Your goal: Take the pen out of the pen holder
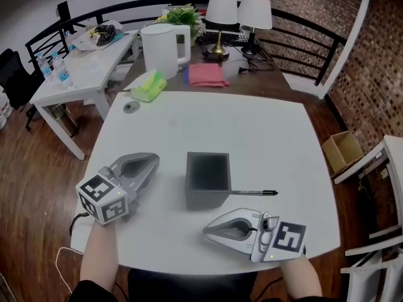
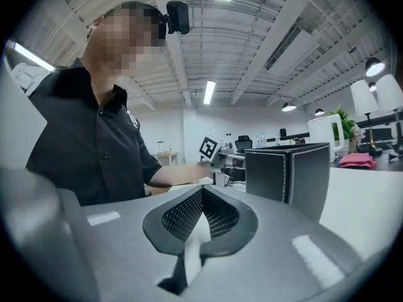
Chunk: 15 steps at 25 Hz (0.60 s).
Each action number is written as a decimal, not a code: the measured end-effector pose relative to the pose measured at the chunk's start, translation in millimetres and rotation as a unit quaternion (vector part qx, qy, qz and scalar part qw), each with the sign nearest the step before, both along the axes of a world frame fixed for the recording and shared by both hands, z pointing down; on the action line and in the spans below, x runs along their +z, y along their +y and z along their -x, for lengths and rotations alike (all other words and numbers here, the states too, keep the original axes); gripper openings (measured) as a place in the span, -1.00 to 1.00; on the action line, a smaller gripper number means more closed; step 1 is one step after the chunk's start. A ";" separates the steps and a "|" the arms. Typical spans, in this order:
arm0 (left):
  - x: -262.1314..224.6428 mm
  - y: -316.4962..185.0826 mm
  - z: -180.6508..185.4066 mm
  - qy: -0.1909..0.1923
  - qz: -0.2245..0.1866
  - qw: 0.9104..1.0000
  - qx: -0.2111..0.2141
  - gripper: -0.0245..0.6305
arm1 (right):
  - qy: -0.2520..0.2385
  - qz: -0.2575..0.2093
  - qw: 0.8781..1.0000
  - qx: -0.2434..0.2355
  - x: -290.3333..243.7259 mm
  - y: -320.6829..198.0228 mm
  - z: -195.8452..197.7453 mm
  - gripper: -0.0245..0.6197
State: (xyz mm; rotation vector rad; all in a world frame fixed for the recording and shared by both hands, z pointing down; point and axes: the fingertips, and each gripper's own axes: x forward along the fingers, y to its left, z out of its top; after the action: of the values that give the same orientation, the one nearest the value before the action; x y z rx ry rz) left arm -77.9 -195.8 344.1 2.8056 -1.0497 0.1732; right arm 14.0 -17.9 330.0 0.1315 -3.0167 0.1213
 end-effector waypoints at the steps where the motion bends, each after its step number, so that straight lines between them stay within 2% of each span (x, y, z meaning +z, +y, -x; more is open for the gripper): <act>1: 0.2 -0.1 -0.1 0.000 -0.001 1.000 0.000 -0.91 | -0.002 -0.001 1.000 -0.006 -0.6 1.5 4.0 -0.89; 15: 0.6 0.3 0.0 0.000 -0.002 1.000 0.001 -0.91 | -0.010 0.003 1.000 -0.010 -3.5 3.7 7.6 -0.89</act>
State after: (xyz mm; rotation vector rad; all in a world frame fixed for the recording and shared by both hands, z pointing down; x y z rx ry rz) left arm -77.9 -195.5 344.8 2.8090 -1.0487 0.1711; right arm 6.4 -14.1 326.5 0.1003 -3.0365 0.1293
